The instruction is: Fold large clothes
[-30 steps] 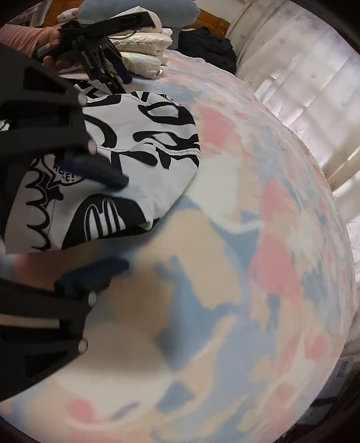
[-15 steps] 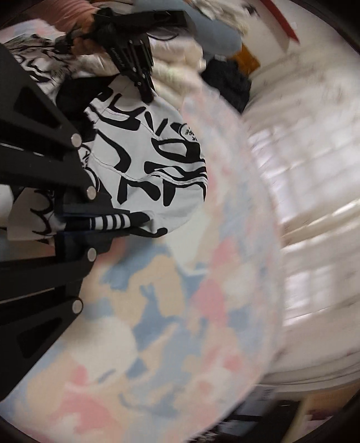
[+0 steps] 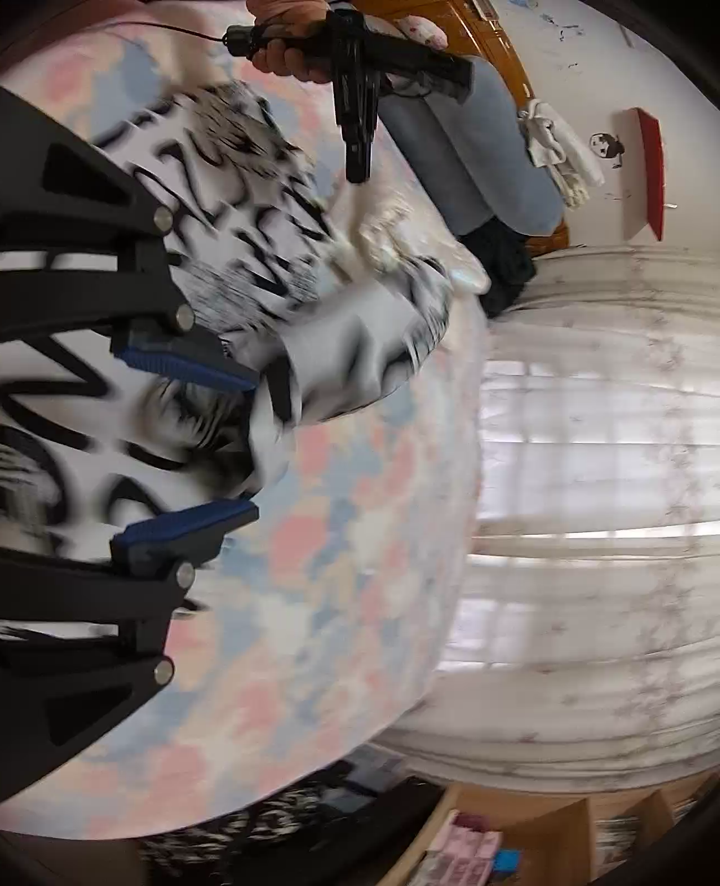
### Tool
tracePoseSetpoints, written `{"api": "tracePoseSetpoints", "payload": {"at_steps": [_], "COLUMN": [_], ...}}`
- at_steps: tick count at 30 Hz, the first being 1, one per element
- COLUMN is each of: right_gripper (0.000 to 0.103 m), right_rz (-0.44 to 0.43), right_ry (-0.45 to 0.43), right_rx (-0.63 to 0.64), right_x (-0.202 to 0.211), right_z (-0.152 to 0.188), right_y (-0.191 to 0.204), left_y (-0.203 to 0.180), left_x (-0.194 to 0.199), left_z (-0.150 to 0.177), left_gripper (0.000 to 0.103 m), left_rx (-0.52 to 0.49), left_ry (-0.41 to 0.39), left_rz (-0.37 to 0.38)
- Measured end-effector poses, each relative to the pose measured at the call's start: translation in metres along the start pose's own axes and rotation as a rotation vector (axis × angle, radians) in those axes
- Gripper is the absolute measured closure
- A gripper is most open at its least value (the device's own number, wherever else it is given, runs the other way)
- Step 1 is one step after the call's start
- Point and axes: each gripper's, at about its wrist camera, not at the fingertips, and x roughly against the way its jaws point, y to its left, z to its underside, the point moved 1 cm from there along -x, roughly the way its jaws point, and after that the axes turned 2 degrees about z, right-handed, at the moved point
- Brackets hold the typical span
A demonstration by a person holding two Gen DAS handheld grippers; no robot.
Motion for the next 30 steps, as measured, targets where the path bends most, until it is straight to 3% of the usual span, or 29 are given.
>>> {"api": "tracePoseSetpoints", "payload": {"at_steps": [3, 8, 11, 14, 19, 23, 26, 30], "right_gripper": [0.061, 0.06, 0.047, 0.044, 0.031, 0.029, 0.029, 0.027], "right_rz": [-0.062, -0.176, -0.257, -0.336, -0.472, -0.585, -0.631, -0.616], "right_ry": [0.085, 0.189, 0.213, 0.213, 0.174, 0.178, 0.108, 0.066], "right_rx": [-0.085, -0.311, -0.468, -0.593, -0.874, -1.074, -1.162, -1.227], "right_x": [0.017, 0.028, 0.022, 0.011, -0.03, -0.073, -0.094, -0.125], "right_z": [0.019, 0.034, 0.041, 0.046, 0.051, 0.052, 0.043, 0.028], "right_y": [0.004, 0.014, 0.022, 0.034, 0.047, 0.06, 0.067, 0.077], "left_y": [-0.003, 0.0, -0.005, -0.01, -0.011, -0.009, -0.005, -0.001], "left_x": [0.022, 0.039, 0.045, 0.042, 0.027, 0.013, 0.002, -0.005], "left_z": [0.022, 0.026, 0.021, 0.005, -0.024, -0.038, -0.041, -0.039], "left_gripper": [0.082, 0.064, 0.061, 0.043, 0.042, 0.042, 0.042, 0.042], "left_rx": [0.006, 0.049, 0.069, 0.094, 0.129, 0.15, 0.163, 0.15], "left_ry": [0.052, 0.059, 0.036, 0.034, 0.015, 0.001, 0.005, 0.014], "left_rz": [0.016, 0.028, 0.053, 0.098, 0.173, 0.199, 0.211, 0.219]}}
